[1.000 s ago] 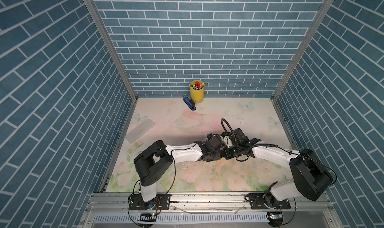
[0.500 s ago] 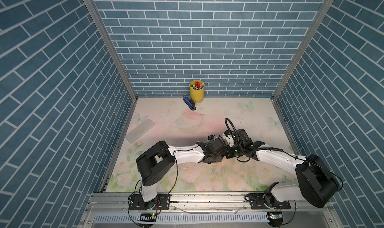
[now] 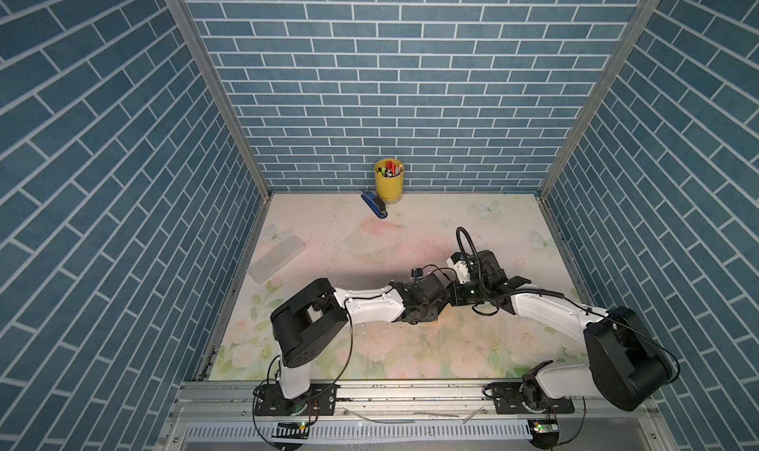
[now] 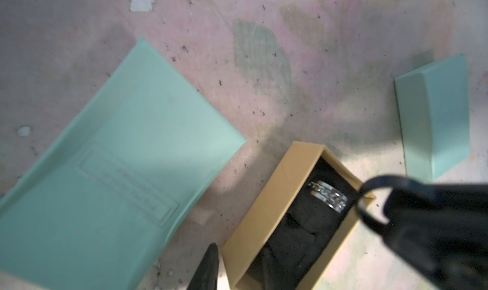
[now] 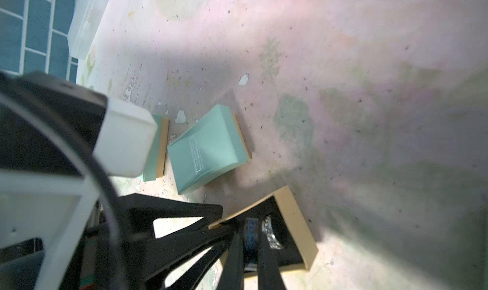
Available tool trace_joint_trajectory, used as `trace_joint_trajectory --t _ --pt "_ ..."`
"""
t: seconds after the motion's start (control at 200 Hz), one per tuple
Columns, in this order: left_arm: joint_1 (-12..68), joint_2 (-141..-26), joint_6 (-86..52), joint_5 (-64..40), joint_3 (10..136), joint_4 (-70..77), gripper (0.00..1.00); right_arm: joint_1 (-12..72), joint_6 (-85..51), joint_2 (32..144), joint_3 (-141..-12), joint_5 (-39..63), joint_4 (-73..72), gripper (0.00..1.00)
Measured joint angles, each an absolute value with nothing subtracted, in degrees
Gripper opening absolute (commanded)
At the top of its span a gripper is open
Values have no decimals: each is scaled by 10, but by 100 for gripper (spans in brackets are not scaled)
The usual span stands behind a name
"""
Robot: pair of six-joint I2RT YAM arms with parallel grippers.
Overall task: Take the rings out of the lift-off lid box
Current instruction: Take out the ring from the jewelry box, then place the ring at the center of the board.
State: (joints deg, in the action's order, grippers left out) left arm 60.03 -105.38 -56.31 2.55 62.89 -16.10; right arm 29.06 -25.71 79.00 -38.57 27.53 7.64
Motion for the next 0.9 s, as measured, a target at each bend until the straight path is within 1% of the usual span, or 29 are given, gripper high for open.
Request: trace_joint_trajectory --t 0.11,0.355,0.475,0.66,0.9 --pt "601 -1054 -561 25 633 -163 30 259 -257 818 -424 298 83 0" --pt "600 -1054 -559 25 640 -165 30 217 -250 929 -525 343 86 0" --pt "600 -1054 -559 25 640 -165 30 205 -250 980 -559 358 88 0" --pt "600 -1054 -561 24 640 -160 34 197 -245 1049 -600 384 89 0" --pt "601 -1054 -562 21 640 -154 35 190 -239 1094 -630 410 91 2"
